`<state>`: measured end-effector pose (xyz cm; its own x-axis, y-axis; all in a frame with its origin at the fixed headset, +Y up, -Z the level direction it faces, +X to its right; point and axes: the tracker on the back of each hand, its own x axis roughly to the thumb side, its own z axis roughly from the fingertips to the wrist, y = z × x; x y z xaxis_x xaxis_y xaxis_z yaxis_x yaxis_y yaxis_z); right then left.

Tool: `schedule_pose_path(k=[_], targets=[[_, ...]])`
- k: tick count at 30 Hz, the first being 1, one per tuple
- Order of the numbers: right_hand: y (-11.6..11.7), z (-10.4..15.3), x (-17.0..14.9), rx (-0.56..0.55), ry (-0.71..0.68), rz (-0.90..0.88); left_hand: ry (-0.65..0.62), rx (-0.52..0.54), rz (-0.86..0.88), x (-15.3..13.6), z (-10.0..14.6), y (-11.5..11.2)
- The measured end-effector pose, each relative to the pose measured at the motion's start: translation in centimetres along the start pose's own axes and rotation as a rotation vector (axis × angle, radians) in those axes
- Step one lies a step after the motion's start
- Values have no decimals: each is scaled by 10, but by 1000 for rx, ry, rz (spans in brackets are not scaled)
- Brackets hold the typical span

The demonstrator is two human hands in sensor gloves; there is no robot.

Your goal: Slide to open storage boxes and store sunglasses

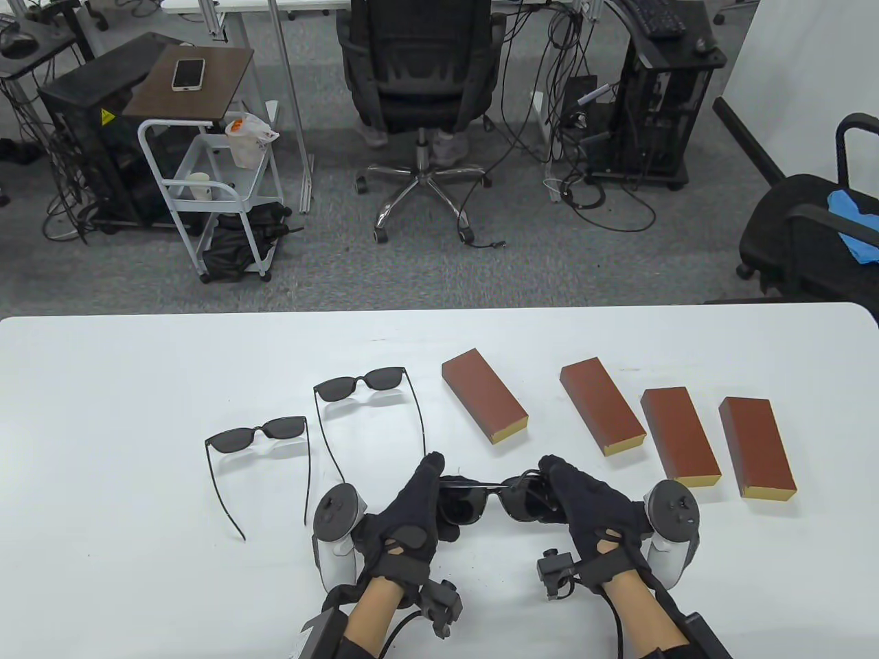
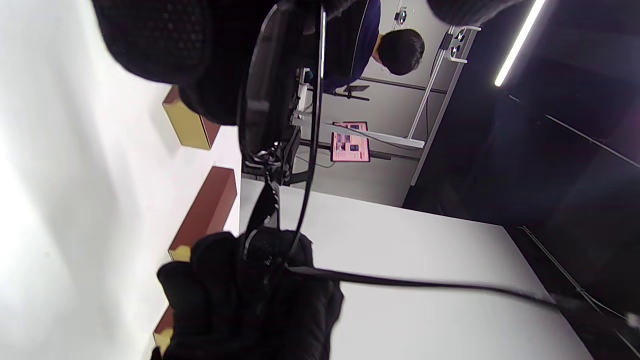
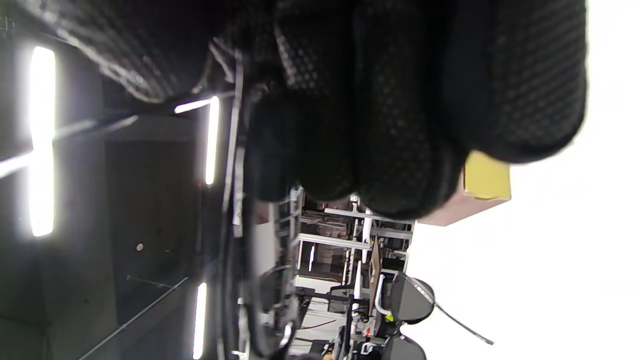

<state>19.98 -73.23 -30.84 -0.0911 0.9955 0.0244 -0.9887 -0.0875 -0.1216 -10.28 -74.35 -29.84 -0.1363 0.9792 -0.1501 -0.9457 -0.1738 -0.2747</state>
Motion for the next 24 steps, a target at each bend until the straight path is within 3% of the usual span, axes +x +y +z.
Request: schedule_pose_path(k=[15, 24], targets=[[-7, -2, 1, -34, 0, 104, -19, -106, 14, 0, -2, -4], [-12, -4, 2, -32, -23, 167, 47, -127, -52, -2, -5, -1]])
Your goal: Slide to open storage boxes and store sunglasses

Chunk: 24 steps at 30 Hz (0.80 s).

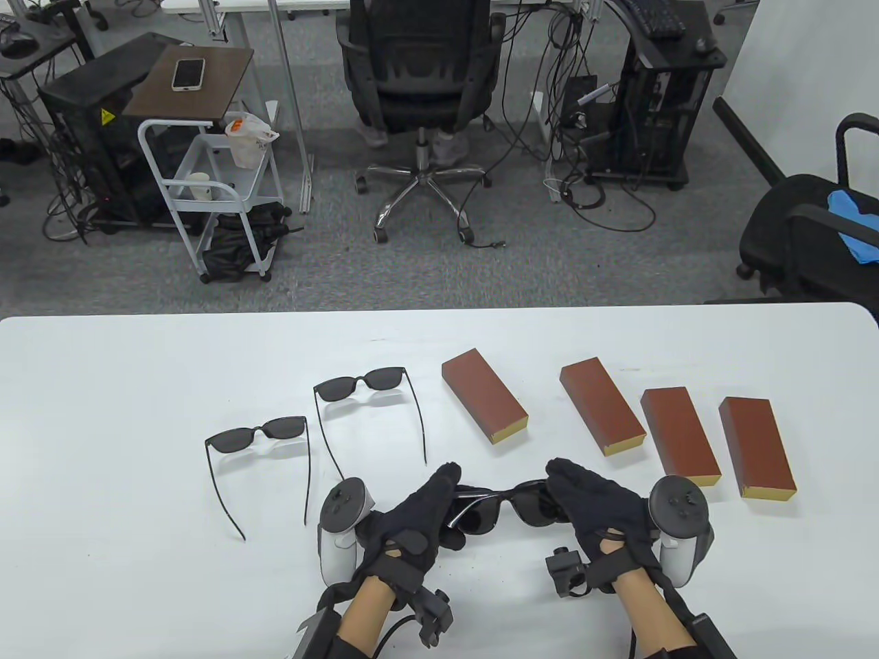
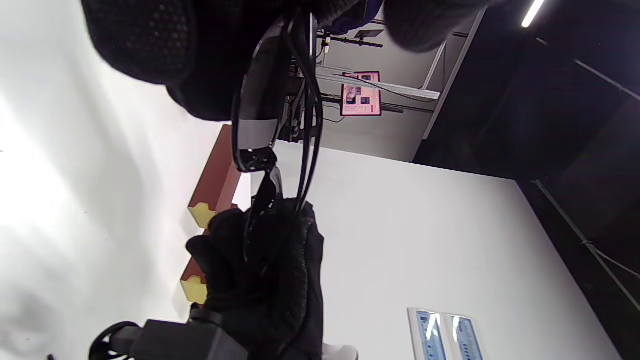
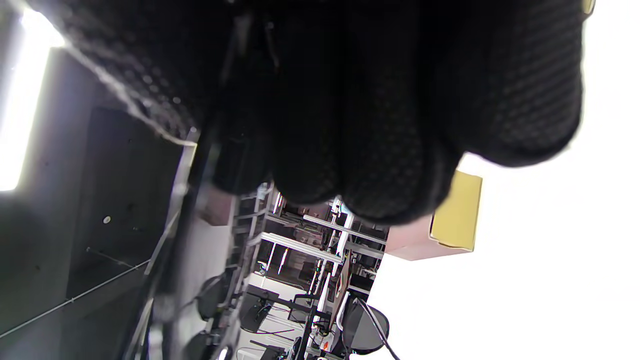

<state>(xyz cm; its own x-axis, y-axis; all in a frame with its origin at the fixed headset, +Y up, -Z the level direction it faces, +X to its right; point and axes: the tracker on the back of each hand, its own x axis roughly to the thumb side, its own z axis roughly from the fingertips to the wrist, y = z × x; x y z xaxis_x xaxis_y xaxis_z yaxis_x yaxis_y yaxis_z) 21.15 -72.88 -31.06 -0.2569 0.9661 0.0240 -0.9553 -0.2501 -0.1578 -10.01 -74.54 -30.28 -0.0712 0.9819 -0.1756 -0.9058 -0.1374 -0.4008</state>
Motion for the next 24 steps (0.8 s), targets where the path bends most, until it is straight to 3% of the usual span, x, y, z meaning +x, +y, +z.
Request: schedule_pose_path(k=[7, 9, 11, 13, 15, 24], targets=[[3, 3, 11, 3, -110, 137, 32, 98, -105, -2, -2, 5], [7, 7, 19, -18, -229, 250, 36, 93, -100, -3, -3, 5], [13, 10, 28, 31, -360, 395, 38, 97, -144, -5, -4, 5], [25, 14, 38, 146, -522, 511, 45, 88, -192, -5, -5, 6], [37, 21, 43, 202, -594, 622, 49, 69, -218, -7, -6, 6], [62, 37, 50, 185, -785, 894, 35, -20, -260, -11, -9, 7]])
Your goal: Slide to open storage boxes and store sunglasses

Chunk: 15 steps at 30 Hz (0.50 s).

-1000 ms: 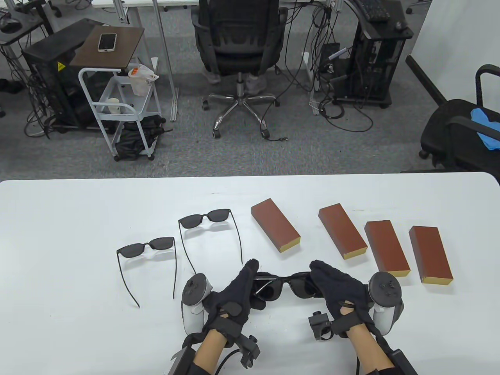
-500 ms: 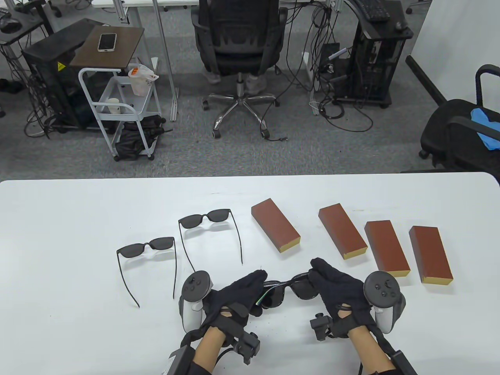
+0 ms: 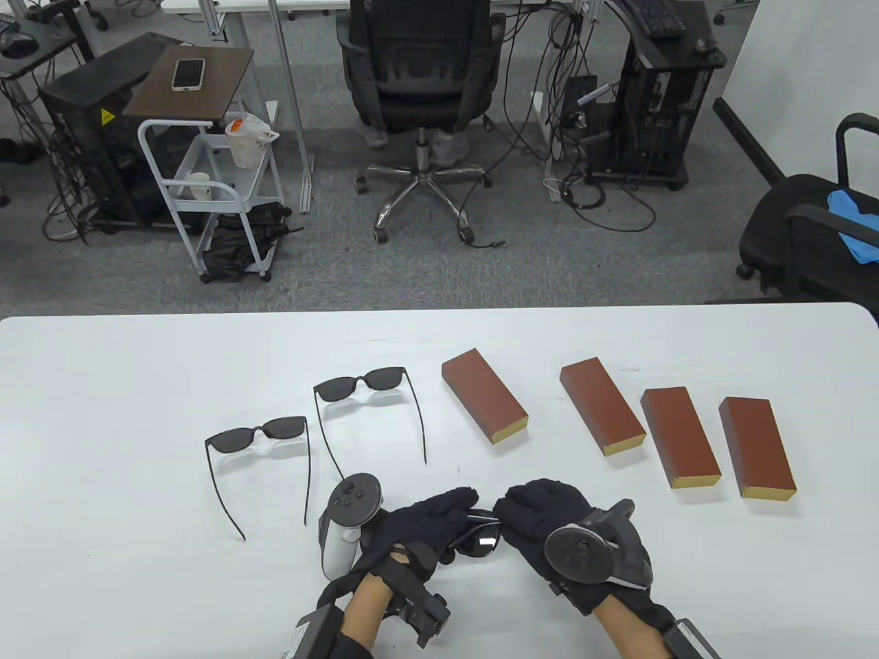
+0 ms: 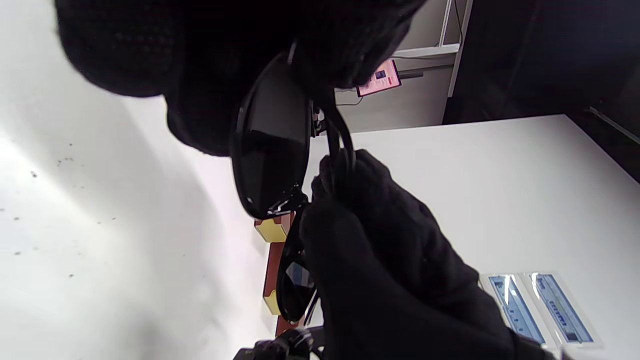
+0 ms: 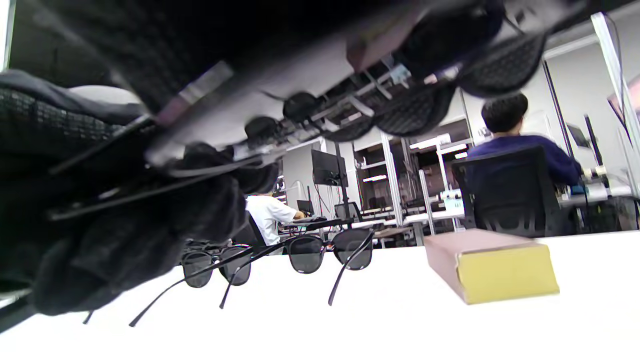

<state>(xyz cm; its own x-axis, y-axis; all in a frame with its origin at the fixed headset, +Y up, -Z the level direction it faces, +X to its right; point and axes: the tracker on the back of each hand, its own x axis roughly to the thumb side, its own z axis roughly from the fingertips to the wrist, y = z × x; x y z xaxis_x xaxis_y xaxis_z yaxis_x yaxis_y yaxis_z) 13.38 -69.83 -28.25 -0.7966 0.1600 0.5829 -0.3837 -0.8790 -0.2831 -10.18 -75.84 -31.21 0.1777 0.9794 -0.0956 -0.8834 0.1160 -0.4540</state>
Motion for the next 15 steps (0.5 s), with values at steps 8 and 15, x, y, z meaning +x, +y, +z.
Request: schedule_pose_path(k=[8, 15], targets=[[10, -1, 4, 80, -6, 95, 34, 22, -108, -1, 0, 3], [20, 1, -1, 162, 36, 143, 82, 321, -321, 12, 15, 17]])
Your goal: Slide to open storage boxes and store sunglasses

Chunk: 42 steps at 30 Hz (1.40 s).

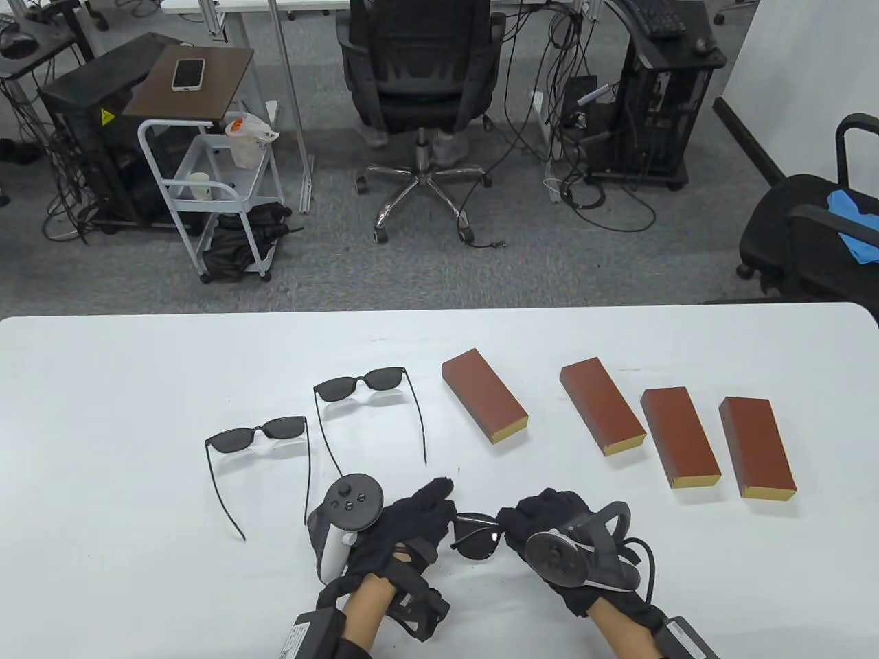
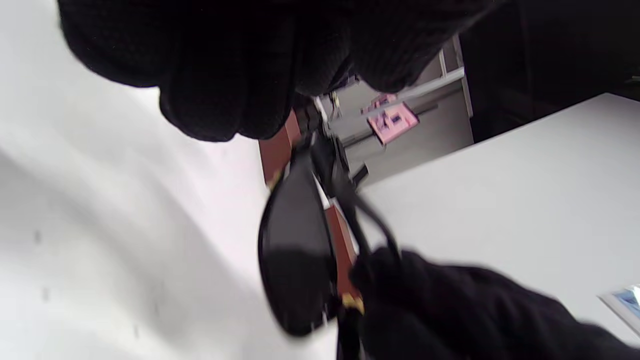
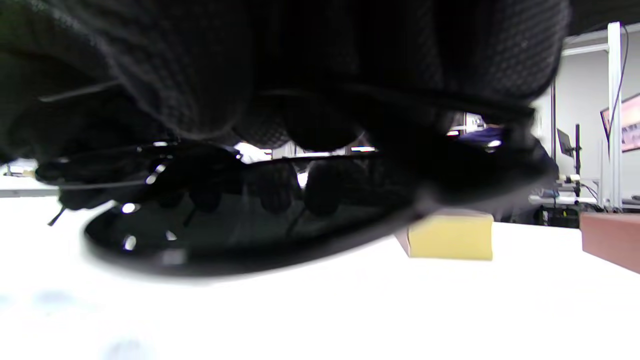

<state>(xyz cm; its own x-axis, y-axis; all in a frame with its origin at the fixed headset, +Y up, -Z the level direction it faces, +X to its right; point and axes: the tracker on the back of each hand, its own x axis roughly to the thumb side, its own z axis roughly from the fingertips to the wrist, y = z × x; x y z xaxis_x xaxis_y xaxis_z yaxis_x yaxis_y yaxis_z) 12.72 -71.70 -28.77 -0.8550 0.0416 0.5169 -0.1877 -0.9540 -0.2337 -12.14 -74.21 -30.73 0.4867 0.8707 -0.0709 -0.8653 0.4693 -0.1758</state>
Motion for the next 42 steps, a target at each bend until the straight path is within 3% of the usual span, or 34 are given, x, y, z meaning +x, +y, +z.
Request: schedule_pose_path(k=[5, 12, 16, 22, 26, 29, 35, 39, 42], targets=[[17, 1, -2, 156, 19, 20, -15, 172, -164, 5, 7, 16], [36, 3, 3, 259, 13, 23, -47, 312, -491, 14, 11, 28], [40, 1, 5, 270, 24, 18, -60, 333, -613, 19, 11, 31], [39, 2, -1, 323, 69, -27, -85, 342, -651, 24, 13, 29], [30, 5, -20, 323, 135, -120, -111, 347, -665, 29, 15, 28], [16, 4, -43, 238, 211, -171, -129, 346, -674, 32, 16, 26], [-7, -18, -97, 55, 398, 11, -162, 323, -713, 34, 16, 23], [-6, -47, -137, 131, 554, 201, -166, 306, -726, 33, 15, 21], [5, -63, -157, 214, 654, 234, -161, 294, -732, 31, 13, 20]])
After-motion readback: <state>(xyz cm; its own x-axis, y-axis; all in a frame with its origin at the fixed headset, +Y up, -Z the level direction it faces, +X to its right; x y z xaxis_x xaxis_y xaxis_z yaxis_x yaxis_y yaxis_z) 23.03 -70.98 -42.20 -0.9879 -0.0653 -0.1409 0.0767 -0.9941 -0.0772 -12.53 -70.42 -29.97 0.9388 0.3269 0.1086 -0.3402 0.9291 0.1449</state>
